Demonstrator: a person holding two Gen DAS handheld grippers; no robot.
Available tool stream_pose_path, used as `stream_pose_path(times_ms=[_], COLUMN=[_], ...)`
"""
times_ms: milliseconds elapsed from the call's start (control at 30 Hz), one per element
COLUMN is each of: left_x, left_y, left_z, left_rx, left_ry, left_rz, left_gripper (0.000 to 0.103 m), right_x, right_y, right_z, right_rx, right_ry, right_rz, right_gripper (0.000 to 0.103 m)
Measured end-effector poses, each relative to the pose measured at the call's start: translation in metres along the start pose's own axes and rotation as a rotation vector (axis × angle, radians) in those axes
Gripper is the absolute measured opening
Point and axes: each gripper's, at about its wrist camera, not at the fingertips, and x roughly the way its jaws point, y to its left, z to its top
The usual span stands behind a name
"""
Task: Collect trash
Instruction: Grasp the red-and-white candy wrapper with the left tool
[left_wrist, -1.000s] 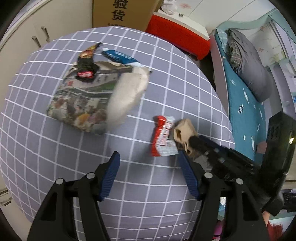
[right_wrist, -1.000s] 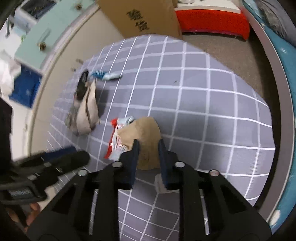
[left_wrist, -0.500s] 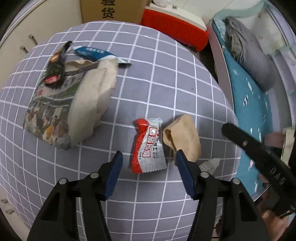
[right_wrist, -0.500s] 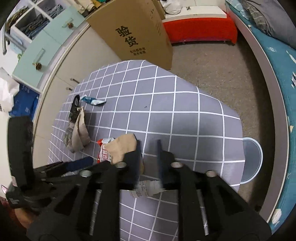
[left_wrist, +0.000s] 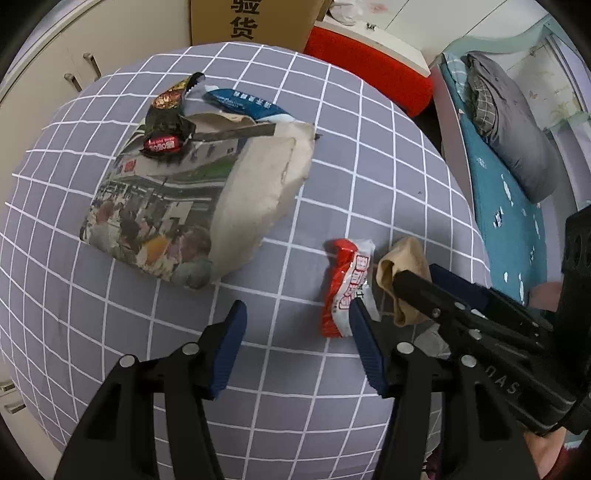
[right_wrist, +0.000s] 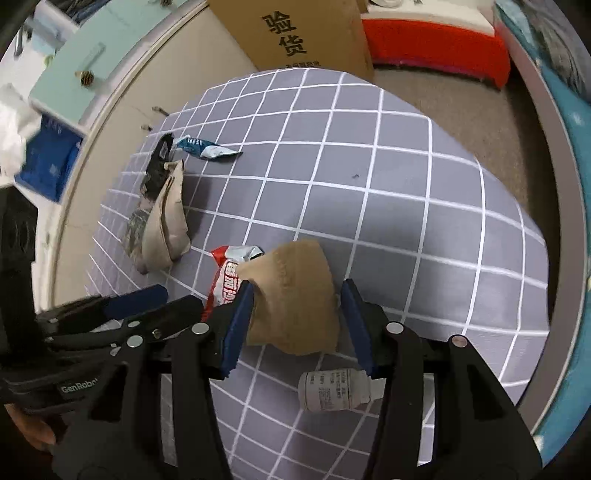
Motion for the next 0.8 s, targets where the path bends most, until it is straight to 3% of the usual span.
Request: stream_pose_path(times_ms=[33, 233, 533, 667, 800], left_x=[0.002, 0.010, 0.024, 0.027, 0.025], left_y=[-0.001, -0.019, -0.056, -0.070, -0.067], left_z=[-0.001, 0.002, 0.010, 0.010, 0.017], left_rx=[0.003, 0.069, 0.228, 0.291, 0.241], left_ry=[0.005, 0.000, -0.024, -0.047, -0.047], left_rz=[-0.008, -0.022, 0.085, 0.192, 0.164], left_gripper=[0.056, 0.056, 0.056, 0.041, 0.030], right_x=[0.000, -0.021, -0.028, -0.030, -0.033], right_y=[-0.001, -0.017, -0.036, -0.035, -0.033], right_z=[0.000, 0.004, -0.004, -0.008, -0.009], right_rx=[-0.001, 0.042, 0.105, 0.115, 0.117], right_ry=[0.004, -0.072, -0.083, -0.085, -0.089], right_rz=[-0.004, -0.026, -0.038, -0.037, -0.028], right_gripper=[0.024, 0.023, 0.023, 0.023, 0.023])
